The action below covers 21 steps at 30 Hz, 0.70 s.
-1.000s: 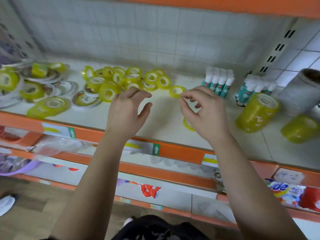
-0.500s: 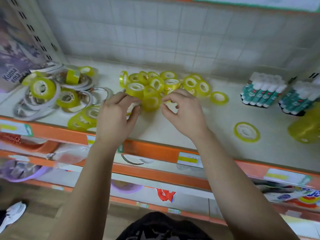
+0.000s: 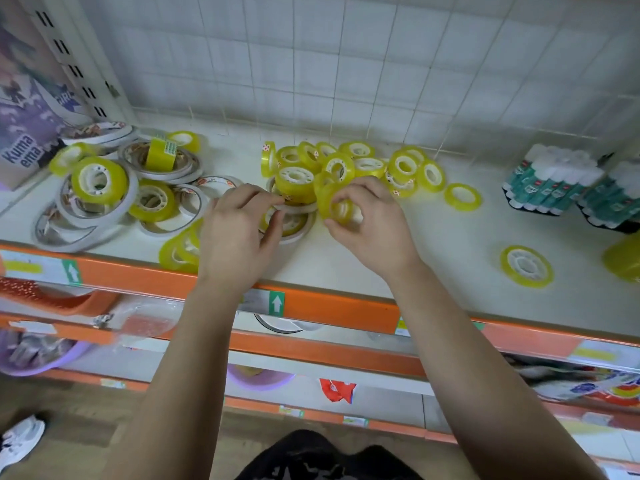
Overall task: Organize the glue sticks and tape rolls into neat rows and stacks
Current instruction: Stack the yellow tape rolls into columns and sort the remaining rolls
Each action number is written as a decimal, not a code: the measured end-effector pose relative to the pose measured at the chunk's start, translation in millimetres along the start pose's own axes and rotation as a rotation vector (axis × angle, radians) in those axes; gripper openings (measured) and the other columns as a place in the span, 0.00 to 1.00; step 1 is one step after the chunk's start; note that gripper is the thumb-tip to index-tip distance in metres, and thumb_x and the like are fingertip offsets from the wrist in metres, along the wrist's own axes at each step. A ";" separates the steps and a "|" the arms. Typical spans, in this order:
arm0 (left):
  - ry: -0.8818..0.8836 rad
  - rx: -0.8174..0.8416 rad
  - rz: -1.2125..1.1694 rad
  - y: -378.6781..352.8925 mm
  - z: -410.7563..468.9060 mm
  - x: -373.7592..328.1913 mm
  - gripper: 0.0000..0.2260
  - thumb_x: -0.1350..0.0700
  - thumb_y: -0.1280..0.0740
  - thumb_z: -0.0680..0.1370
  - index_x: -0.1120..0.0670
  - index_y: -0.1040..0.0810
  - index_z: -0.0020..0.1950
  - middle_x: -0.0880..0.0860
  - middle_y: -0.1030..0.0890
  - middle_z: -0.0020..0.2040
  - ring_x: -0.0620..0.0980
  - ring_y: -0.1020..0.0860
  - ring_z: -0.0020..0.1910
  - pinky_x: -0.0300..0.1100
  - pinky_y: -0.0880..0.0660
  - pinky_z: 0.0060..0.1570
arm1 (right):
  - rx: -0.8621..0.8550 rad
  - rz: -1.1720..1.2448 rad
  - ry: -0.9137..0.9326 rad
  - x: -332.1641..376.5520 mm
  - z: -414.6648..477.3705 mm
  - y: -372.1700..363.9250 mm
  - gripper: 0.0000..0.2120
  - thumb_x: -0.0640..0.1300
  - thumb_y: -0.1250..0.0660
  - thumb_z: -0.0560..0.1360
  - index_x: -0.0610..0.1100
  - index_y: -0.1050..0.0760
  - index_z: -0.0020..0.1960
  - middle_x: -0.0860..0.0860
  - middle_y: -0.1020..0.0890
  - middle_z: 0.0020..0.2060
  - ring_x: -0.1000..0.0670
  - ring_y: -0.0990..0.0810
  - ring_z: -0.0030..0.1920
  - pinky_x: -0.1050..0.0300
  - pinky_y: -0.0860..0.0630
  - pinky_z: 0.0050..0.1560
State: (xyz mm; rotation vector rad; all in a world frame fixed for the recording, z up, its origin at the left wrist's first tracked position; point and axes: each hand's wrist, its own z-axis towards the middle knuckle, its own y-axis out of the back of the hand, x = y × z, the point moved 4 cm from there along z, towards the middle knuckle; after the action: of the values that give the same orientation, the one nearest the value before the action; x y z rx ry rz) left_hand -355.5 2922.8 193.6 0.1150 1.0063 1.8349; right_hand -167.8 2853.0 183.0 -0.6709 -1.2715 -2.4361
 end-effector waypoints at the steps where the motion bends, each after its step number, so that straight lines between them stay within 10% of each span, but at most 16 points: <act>1: -0.009 0.002 0.007 -1.0 -0.8 -1.0 0.08 0.57 0.33 0.77 0.57 0.18 0.52 0.54 0.19 0.47 0.57 0.21 0.45 0.54 0.24 0.44 | 0.008 0.002 -0.003 -0.9 -1.0 -0.9 0.14 0.48 0.25 0.67 0.44 0.21 0.50 0.49 0.24 0.52 0.47 0.23 0.53 0.50 0.23 0.52; 21: -0.034 0.007 -0.023 -6.1 -2.7 -12.9 0.07 0.57 0.34 0.77 0.56 0.17 0.49 0.53 0.19 0.45 0.57 0.20 0.44 0.54 0.25 0.43 | -0.005 0.010 -0.031 -12.4 -6.1 4.2 0.16 0.53 0.27 0.69 0.38 0.19 0.42 0.43 0.22 0.52 0.45 0.21 0.52 0.55 0.25 0.50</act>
State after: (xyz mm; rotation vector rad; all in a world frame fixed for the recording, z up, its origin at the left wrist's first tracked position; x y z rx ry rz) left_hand -346.1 2911.9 192.2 0.1376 0.9868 1.8036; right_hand -156.9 2846.3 176.2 -0.7170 -1.2710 -2.4308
